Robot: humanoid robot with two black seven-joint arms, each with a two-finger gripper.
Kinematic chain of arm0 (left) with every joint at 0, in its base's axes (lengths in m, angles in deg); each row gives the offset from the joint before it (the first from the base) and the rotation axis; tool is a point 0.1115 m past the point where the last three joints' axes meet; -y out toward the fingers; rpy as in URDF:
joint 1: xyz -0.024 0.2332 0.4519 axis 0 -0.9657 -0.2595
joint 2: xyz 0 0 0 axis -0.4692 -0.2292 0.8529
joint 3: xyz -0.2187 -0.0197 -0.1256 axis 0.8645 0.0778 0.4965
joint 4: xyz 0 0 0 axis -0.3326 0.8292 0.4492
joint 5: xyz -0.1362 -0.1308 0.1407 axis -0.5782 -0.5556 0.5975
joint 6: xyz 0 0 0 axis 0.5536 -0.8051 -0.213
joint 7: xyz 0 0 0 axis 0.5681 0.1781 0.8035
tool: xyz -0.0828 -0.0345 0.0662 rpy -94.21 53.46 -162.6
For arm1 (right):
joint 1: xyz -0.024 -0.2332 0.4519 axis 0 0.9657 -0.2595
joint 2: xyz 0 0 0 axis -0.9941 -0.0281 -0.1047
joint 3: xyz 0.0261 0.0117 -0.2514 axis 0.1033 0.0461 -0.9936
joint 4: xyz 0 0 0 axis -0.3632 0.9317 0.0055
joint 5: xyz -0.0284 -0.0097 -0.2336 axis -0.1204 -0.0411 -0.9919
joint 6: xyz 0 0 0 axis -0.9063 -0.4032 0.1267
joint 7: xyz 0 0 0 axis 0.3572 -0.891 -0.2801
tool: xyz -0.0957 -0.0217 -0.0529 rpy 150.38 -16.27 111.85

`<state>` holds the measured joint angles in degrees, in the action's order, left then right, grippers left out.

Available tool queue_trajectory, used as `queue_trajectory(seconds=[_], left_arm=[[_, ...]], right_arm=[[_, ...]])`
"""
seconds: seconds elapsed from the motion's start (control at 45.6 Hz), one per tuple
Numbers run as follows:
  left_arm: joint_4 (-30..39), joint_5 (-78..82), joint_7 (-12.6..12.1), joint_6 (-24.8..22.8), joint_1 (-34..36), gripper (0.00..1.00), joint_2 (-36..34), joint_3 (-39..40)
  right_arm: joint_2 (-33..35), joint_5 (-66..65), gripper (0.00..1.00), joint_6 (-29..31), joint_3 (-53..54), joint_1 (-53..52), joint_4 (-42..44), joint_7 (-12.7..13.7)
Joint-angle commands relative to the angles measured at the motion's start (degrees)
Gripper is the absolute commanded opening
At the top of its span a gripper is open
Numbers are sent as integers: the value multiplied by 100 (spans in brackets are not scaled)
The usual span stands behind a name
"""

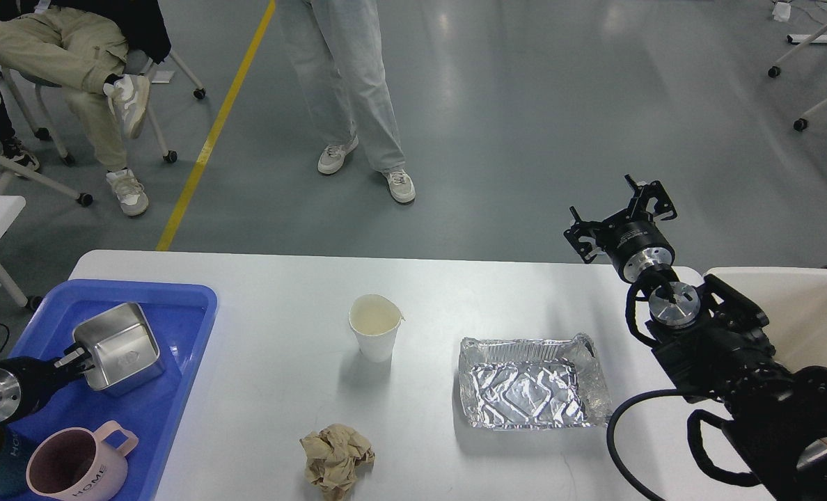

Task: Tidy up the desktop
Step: 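Lower the steel tray into the blue bin and open the left gripper, then raise the left arm up away from the bin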

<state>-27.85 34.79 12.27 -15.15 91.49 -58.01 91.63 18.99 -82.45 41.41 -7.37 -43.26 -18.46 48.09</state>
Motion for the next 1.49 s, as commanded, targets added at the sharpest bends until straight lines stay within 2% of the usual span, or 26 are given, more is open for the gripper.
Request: queue_trajectory(seconds=[0.0,0.241,0.46,0.592,0.811,0.921,1.009,1.14,1.337,1.469], left_arm=[[-7,7,-1,0,-3,95,27,0],[-7,-2,-1,0,15,95,44,0],[90,-46,114,-79,208,96,-26,26],[169,-257,105,-97,471,96,-131,421],[169,-283,35,78,1543,96,-61,1159],[169,-292,-18,430,2000,96,272,1678],[125,-292,-1,466,2177,96,527,2038],[81,-721,210,475,2265,96,1071,2574],[-525,-2979,474,466,2212,96,1644,2997],[-903,-3842,860,466,2230,96,1837,3014]], right_arm=[[2,0,100,0,0,9,1,4],[2,0,100,0,0,17,1,4],[-7,0,100,0,0,9,1,-5],[-7,0,100,0,0,0,1,4],[2,0,100,0,0,17,1,4],[2,0,100,0,0,26,10,-4],[2,0,100,0,0,35,10,4],[11,0,100,0,0,35,10,4],[81,0,100,0,-8,26,10,4],[160,0,100,0,-8,26,10,4]])
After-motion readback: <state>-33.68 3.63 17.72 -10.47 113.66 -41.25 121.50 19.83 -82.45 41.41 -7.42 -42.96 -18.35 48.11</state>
